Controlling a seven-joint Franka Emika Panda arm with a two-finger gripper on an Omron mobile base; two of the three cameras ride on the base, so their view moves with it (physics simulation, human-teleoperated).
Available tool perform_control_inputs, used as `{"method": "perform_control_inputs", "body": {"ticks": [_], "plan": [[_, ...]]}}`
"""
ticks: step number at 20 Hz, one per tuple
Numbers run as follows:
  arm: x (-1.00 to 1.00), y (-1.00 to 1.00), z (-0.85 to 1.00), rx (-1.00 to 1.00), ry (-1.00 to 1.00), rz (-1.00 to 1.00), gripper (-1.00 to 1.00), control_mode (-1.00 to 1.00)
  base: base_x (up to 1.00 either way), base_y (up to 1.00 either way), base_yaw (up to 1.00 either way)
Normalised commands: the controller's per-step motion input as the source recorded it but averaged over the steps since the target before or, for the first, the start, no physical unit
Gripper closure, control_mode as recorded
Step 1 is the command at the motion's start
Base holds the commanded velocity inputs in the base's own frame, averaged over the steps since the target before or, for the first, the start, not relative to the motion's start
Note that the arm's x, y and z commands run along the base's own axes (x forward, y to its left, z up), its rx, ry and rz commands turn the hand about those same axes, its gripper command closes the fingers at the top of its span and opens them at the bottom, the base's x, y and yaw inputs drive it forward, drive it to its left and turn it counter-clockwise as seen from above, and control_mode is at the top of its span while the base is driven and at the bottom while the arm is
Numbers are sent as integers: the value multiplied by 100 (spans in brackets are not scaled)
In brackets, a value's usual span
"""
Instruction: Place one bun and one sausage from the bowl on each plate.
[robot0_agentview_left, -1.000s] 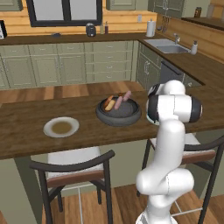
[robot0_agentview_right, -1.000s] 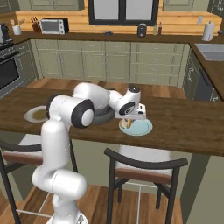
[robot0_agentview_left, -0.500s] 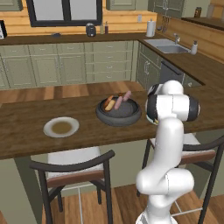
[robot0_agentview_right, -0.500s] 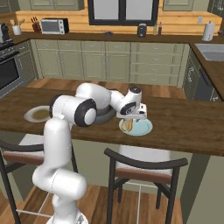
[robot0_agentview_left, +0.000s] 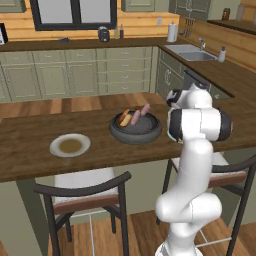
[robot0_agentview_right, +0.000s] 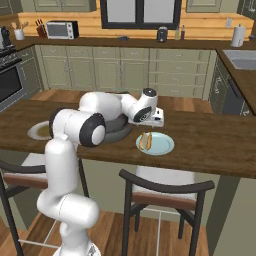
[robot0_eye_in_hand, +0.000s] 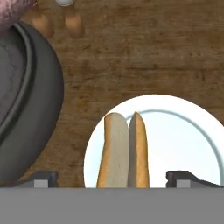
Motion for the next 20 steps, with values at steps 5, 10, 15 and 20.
{"method": "perform_control_inputs", "body": {"ticks": [5, 10, 15, 20], "plan": [[24, 85, 25, 0, -12, -11, -100, -100, 0, 0, 0], [33, 72, 20, 0, -5, -10, -100, -100, 0, 0, 0], [49, 21, 4, 0, 0, -10, -100, -100, 0, 0, 0], [37, 7, 3, 0, 3, -8, -100, -100, 0, 0, 0]]}}
